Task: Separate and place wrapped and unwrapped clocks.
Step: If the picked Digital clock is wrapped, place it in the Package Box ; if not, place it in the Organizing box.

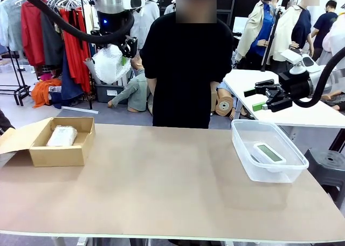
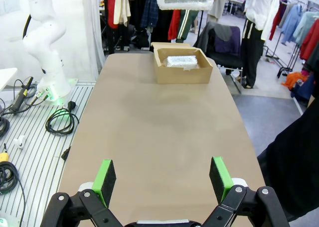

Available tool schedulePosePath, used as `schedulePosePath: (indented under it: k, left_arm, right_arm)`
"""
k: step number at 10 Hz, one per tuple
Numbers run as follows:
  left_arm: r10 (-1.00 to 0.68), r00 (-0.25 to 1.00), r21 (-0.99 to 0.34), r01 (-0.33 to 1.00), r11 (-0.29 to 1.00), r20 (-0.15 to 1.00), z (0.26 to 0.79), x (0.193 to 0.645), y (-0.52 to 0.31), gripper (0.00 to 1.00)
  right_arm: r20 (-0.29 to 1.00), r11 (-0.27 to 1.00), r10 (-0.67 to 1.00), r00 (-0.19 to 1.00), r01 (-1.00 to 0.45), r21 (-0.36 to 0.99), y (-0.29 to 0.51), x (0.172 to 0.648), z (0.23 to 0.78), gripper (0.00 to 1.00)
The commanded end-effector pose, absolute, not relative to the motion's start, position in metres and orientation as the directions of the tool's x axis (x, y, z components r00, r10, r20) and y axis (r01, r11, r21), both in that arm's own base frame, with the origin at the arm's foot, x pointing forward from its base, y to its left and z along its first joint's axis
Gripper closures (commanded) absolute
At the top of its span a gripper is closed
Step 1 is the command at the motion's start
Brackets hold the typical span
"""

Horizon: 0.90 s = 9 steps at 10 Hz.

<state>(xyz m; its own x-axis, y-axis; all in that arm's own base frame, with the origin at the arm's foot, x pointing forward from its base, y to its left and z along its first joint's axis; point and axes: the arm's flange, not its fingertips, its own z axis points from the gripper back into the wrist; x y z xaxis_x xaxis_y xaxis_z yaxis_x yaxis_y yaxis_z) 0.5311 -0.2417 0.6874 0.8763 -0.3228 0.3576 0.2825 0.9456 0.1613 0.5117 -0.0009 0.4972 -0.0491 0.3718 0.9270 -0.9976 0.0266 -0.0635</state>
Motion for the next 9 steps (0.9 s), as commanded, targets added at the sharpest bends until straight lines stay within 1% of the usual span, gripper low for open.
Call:
schedulePosePath:
  k: [1, 3, 4, 5, 7, 9]
  left_arm:
    - [-0.321, 0.875, 0.162, 0.28, 0.946, 0.363, 0.691, 0.529, -0.24, 1.0]
    - [-0.323, 0.876, 0.161, 0.282, 0.946, 0.358, 0.687, 0.531, -0.242, 1.0]
    - [-0.275, 0.905, 0.186, 0.224, 0.957, 0.324, 0.693, 0.535, -0.23, 1.0]
    - [-0.249, 0.908, 0.204, 0.187, 0.961, 0.338, 0.692, 0.535, -0.217, 1.0]
    - [-0.176, 0.92, 0.145, 0.132, 0.981, 0.35, 0.689, 0.54, -0.181, 1.0]
    - [-0.058, 0.932, 0.095, 0.026, 0.995, 0.359, 0.672, 0.546, -0.143, 1.0]
  right_arm:
    - [0.927, 0.026, 0.371, -0.053, -0.997, -0.067, -0.001, 0.511, 0.499, 0.0]
    - [0.927, 0.026, 0.371, -0.053, -0.997, -0.067, -0.001, 0.511, 0.499, 0.0]
    - [0.927, 0.026, 0.371, -0.053, -0.997, -0.067, -0.001, 0.511, 0.499, 0.0]
    - [0.927, 0.026, 0.371, -0.053, -0.997, -0.067, -0.001, 0.511, 0.499, 0.0]
    - [0.927, 0.026, 0.371, -0.053, -0.997, -0.067, -0.001, 0.511, 0.499, 0.0]
    - [0.927, 0.026, 0.371, -0.053, -0.997, -0.067, -0.001, 0.511, 0.499, 0.0]
